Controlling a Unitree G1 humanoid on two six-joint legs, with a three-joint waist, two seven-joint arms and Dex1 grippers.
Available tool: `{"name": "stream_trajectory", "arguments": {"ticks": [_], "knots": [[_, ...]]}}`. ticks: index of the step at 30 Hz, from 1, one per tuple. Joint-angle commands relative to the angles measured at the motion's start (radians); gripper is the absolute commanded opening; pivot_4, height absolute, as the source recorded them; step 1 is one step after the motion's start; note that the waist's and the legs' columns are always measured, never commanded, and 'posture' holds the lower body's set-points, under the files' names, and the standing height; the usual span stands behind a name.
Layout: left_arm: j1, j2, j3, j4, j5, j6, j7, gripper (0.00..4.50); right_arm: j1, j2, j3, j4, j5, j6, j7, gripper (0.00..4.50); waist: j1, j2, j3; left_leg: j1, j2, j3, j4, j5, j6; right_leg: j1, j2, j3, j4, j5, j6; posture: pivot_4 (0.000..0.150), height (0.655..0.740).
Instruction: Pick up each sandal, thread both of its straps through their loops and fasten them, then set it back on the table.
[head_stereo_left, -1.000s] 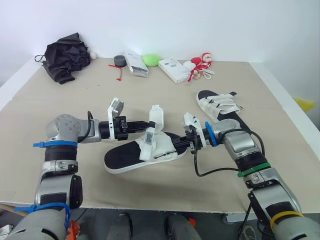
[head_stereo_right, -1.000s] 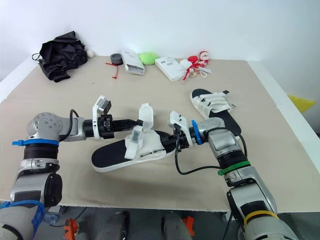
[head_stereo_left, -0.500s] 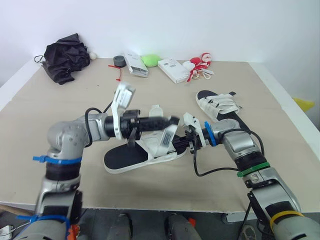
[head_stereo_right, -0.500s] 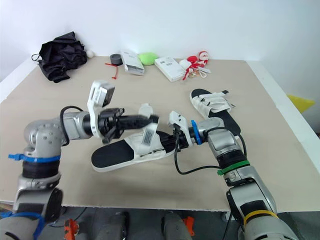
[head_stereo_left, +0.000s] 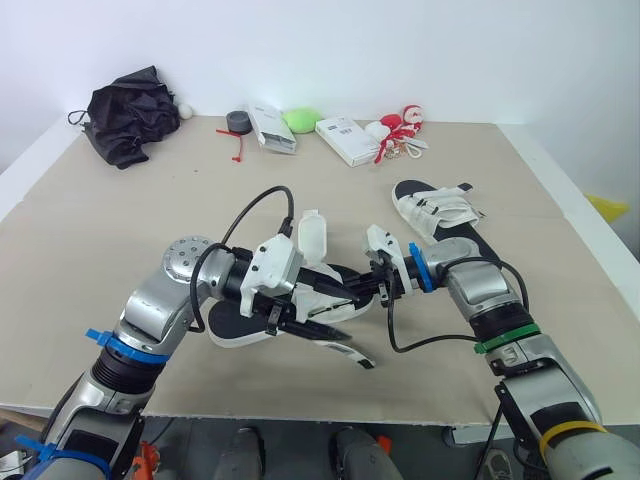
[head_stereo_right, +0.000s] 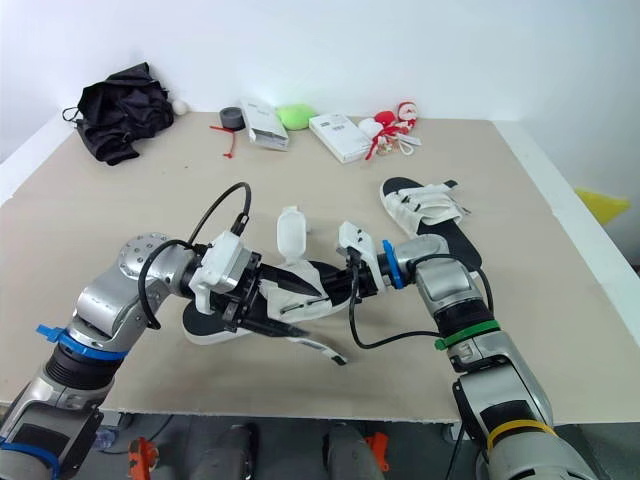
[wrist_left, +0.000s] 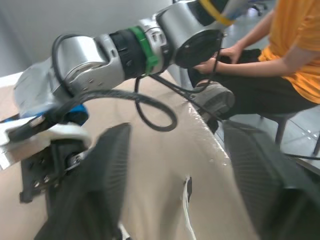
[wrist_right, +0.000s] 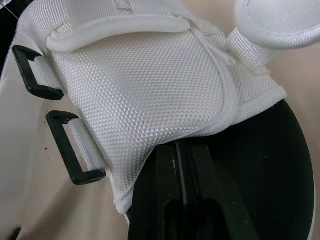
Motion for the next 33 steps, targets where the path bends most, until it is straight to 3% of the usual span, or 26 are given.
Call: {"name": "stream_trajectory", "arguments": {"ticks": [1, 7, 11, 13, 20, 25, 33], "knots": [[0.027, 0.151, 0.051, -0.026, -0.121, 0.215, -0.059, 4.30, 0.022, -0.005, 0.026, 0.031, -0.038, 0.009, -0.011, 0.00, -0.002, 0.000, 0.000, 0.000, 0.000, 0.000, 0.000, 0.000, 0.000, 0.000, 0.000, 0.000, 0.000, 0.000, 0.000, 0.150, 0.7380], [0.131, 0.312, 0.000, -0.115, -0.149, 0.335, -0.106, 4.30, 0.017, -0.001, 0.028, 0.041, -0.040, 0.003, -0.006, 0.00, -0.004, 0.000, 0.000, 0.000, 0.001, 0.000, 0.000, -0.001, 0.001, -0.001, 0.001, 0.000, 0.000, -0.002, -0.002, 0.150, 0.7380], [0.224, 0.349, -0.104, -0.073, 0.077, 0.115, -0.110, 4.30, 0.012, 0.006, 0.030, 0.047, -0.040, 0.001, -0.008, 0.00, -0.007, 0.000, 0.001, -0.001, 0.001, 0.000, -0.001, -0.001, 0.001, -0.001, 0.001, 0.000, 0.000, -0.004, -0.006, 0.150, 0.7380], [0.248, 0.334, -0.124, 0.028, 0.181, -0.032, -0.090, 4.30, 0.012, 0.006, 0.031, 0.046, -0.040, 0.000, -0.006, 0.00, -0.006, 0.000, 0.001, 0.000, 0.001, 0.000, -0.001, -0.001, 0.001, -0.001, 0.001, -0.001, 0.000, -0.004, -0.007, 0.150, 0.7380], [0.197, 0.203, -0.063, 0.240, 0.236, -0.211, -0.022, 4.30, 0.016, 0.005, 0.032, 0.043, -0.039, 0.000, -0.005, 0.00, 0.003, 0.001, 0.000, 0.000, 0.002, 0.002, 0.000, 0.000, 0.002, -0.002, 0.000, 0.001, 0.000, -0.003, -0.009, 0.150, 0.7380], [0.148, 0.130, -0.005, 0.303, 0.190, -0.178, 0.024, 4.30, 0.018, 0.006, 0.032, 0.040, -0.038, 0.002, -0.006, 0.00, 0.005, 0.001, 0.000, 0.000, 0.002, 0.003, 0.000, 0.002, 0.005, -0.002, 0.000, 0.000, 0.001, -0.002, -0.010, 0.150, 0.7380], [0.129, 0.114, 0.022, 0.337, 0.187, -0.155, 0.013, 4.30, 0.025, 0.005, 0.032, 0.030, -0.037, 0.005, -0.007, 0.00, 0.004, 0.001, 0.000, -0.001, 0.003, 0.003, -0.001, 0.002, 0.005, -0.003, 0.001, 0.000, 0.001, 0.001, -0.005, 0.150, 0.7380]]}}
